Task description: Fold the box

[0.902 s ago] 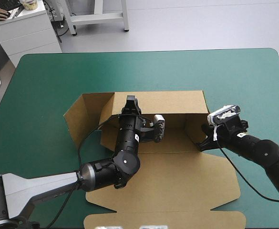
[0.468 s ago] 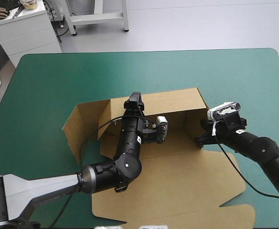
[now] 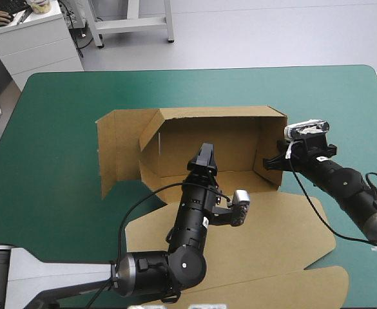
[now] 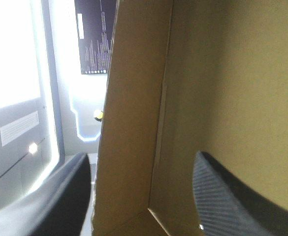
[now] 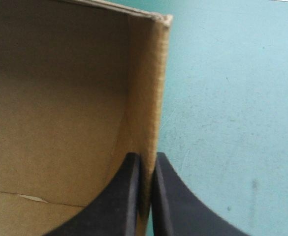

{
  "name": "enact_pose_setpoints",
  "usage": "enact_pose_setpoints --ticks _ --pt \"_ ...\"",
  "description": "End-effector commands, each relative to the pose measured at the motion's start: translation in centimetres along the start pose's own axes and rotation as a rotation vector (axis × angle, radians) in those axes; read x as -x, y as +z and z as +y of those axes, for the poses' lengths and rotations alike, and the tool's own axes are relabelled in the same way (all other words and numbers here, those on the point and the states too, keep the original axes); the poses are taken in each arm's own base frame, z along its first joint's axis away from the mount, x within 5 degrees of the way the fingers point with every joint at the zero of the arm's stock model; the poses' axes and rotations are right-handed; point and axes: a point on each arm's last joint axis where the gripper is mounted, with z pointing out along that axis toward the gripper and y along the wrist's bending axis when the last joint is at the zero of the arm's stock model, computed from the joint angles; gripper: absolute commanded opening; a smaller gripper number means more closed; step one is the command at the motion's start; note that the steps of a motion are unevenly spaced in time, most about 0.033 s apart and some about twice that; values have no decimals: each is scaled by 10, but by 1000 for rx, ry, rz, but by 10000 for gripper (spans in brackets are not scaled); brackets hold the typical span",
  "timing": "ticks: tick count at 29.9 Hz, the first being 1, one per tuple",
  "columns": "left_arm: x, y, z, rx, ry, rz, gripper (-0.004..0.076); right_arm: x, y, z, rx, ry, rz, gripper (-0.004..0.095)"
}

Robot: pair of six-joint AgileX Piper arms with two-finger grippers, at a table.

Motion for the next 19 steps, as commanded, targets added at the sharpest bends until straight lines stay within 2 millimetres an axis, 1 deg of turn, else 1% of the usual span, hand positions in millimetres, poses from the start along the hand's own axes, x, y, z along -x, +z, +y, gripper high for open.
enact_pose_setpoints --ticks 1,2,3,4,5,7,9,11,14,18,19 --pt "2 -14 25 100 38 -36 217 12 1 -6 -56 -37 -50 -14" --pt "2 -13 21 63 51 -36 91 12 1 -6 -56 -37 -50 -14" --pt "2 -13 19 28 58 -33 -6 12 1 -6 -56 -37 -50 -14" --pt "0 -12 16 -28 62 -23 14 12 1 -6 -56 -37 -50 -14" --pt "-2 -11 15 -97 36 -16 15 11 1 -6 -53 -37 -48 -14" --pt "-7 -9 18 -234 -61 -7 14 11 1 -5 -49 -37 -46 -15" --pt "-14 -7 26 -393 -176 -4 14 11 1 -5 -46 -37 -44 -15" --pt "-27 -2 41 -527 -303 9 14 11 1 -5 -46 -37 -44 -15" --pt "-55 9 70 -654 -481 49 13 11 1 -5 -44 -38 -43 -15" --pt "-97 22 109 -712 -781 78 13 11 1 -5 -44 -38 -43 -15" --pt "-114 27 119 -703 -867 97 13 11 1 -5 -44 -38 -43 -15"
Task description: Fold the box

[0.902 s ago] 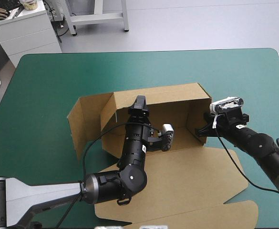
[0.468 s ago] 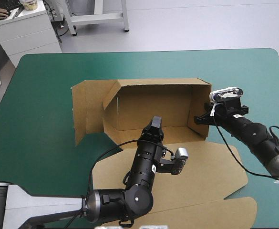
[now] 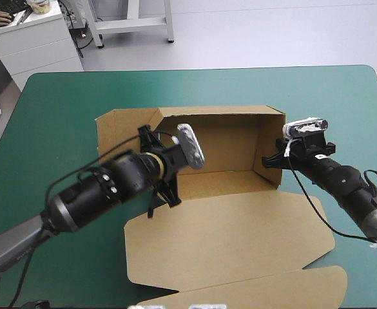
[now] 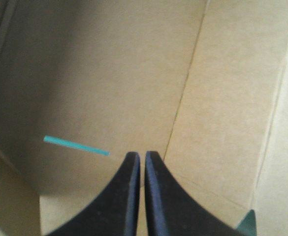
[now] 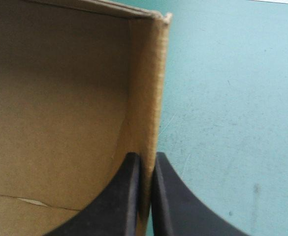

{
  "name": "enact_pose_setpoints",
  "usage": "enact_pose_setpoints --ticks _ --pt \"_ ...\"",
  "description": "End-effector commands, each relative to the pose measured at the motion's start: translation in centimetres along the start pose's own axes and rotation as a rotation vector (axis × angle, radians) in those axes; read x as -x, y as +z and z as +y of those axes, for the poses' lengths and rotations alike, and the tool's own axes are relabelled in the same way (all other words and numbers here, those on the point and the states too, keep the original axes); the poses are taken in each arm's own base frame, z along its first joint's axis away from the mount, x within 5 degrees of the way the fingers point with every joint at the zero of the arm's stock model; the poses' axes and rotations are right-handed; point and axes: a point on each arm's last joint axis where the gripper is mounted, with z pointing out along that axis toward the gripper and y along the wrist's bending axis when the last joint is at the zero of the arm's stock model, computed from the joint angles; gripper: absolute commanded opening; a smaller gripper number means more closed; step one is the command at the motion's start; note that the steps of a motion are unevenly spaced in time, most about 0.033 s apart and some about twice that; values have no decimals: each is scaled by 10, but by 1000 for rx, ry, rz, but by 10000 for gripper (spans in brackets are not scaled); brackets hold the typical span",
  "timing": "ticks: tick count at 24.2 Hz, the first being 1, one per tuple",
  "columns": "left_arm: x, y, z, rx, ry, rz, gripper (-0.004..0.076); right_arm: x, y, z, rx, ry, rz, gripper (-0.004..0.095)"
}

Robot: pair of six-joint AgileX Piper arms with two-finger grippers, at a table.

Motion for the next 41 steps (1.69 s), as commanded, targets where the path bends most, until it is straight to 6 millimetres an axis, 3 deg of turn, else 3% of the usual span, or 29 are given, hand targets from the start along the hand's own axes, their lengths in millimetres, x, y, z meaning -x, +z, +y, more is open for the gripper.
enact_pose_setpoints --ticks 1,6,13,15,17,21,26,31,41 --pt "-8 -38 51 -25 -258 -144 13 8 -2 -5 -46 -37 -42 -15" --pt "-48 -56 109 0 -636 -210 13 8 -2 -5 -45 -37 -41 -15" --pt "-102 -84 153 57 -945 -318 13 8 -2 -5 -45 -37 -41 -15" --pt "-133 -94 170 90 -1087 -340 13 8 -2 -5 -45 -37 -41 -14" --pt "-158 -90 175 103 -1202 -337 13 8 -2 -5 -45 -37 -41 -14" --pt "-215 -65 167 60 -1429 -365 13 8 -2 -5 -45 -37 -41 -14" --pt "-262 -38 145 53 -1665 -358 13 6 -1 -3 -23 -32 -24 -14" --pt "-274 -26 133 46 -1716 -319 13 7 0 1 45 4 27 4" --pt "-274 -26 134 55 -1714 -334 13 54 -6 -14 -27 120 356 4"
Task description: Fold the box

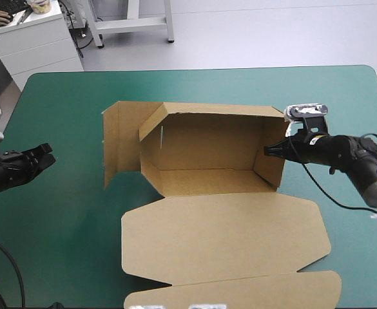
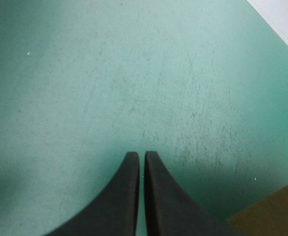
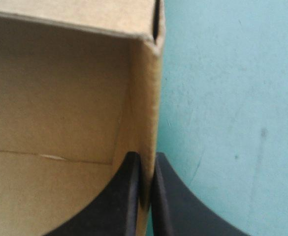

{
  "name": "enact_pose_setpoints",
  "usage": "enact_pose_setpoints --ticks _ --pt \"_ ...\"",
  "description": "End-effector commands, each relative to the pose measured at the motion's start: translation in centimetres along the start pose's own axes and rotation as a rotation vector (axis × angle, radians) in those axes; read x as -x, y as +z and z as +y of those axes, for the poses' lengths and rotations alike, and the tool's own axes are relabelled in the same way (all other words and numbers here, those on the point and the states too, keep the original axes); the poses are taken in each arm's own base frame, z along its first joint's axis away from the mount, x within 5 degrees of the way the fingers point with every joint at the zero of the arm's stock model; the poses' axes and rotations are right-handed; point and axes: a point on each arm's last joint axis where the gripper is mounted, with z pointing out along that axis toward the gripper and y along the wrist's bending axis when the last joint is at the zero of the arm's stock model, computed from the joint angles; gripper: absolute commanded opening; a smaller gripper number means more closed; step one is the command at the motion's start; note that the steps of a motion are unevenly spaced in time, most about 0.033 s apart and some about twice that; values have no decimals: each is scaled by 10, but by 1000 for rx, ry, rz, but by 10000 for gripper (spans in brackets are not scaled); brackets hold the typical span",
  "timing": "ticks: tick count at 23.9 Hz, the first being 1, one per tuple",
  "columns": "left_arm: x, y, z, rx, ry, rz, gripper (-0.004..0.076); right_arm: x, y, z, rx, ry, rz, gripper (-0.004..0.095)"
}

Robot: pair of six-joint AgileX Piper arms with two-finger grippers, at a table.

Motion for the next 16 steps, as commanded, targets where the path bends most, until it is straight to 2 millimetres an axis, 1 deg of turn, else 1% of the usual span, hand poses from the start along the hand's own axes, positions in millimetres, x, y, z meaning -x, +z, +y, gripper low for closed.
enact_pose_setpoints --ticks 1,3,6,7,11,13,16 --pt "8 -10 -12 -43 -3 -80 13 18 -9 -7 -69 23 108 4" --pt "9 -10 -12 -42 -3 -81 13 30 -7 -5 -51 37 135 3" --pt "9 -10 -12 -42 -3 -81 13 43 4 -4 -22 61 174 3" --pt "9 -10 -12 -42 -3 -81 13 50 15 -5 -13 78 195 3" --pt "9 -10 -12 -42 -3 -81 13 61 36 -8 -10 81 227 3" --pt "9 -10 -12 -44 -5 -84 13 68 54 -11 -14 73 222 2" --pt "9 -10 -12 -43 -5 -86 13 76 67 -13 -7 13 217 2"
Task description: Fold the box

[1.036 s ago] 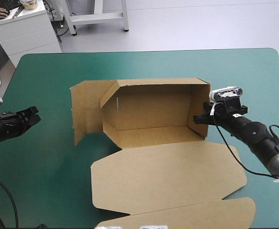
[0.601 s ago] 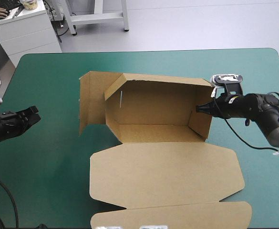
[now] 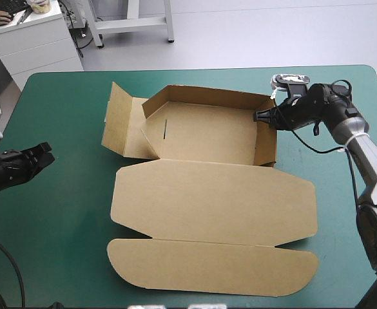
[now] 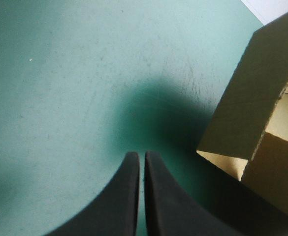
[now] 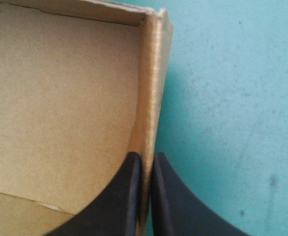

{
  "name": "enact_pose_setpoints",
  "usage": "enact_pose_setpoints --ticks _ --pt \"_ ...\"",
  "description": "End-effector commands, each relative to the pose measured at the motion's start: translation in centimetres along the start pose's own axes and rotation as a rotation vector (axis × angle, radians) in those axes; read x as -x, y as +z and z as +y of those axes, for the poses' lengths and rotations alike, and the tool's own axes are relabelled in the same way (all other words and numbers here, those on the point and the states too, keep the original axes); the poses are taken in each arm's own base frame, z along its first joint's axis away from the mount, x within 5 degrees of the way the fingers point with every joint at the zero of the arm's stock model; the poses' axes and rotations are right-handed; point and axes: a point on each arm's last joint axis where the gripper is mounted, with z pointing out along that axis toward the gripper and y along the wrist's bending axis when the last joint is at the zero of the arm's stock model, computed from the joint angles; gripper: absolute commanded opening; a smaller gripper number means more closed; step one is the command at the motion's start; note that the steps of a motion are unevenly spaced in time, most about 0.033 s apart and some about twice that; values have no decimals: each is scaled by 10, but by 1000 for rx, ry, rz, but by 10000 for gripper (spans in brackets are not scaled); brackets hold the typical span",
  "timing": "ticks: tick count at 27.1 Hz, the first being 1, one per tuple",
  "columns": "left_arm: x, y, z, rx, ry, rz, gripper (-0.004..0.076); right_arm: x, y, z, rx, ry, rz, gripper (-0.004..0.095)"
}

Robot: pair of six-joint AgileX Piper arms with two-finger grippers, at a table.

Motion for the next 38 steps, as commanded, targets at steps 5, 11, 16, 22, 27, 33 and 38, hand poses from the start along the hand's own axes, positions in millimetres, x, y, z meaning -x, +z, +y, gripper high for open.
enact_pose_setpoints --ticks 5,11,16,22,27,33,38 --pt "9 -10 -11 -34 -4 -86 13 17 0 -3 -14 -128 -8 3" --pt "10 -10 -11 -30 -5 -94 13 17 3 -3 -9 -171 18 16" --pt "10 -10 -10 -28 -7 -98 13 22 -6 -1 -1 -162 18 345" --pt "10 -10 -11 -31 -10 -99 13 36 -29 6 12 -116 0 853" --pt "10 -10 -11 -31 -10 -99 13 46 -56 12 21 -32 -5 888" --pt "11 -10 -11 -36 -35 -103 2 46 -76 15 13 82 13 886" --pt "11 -10 -11 -38 -50 -103 -10 39 -80 16 18 141 26 886"
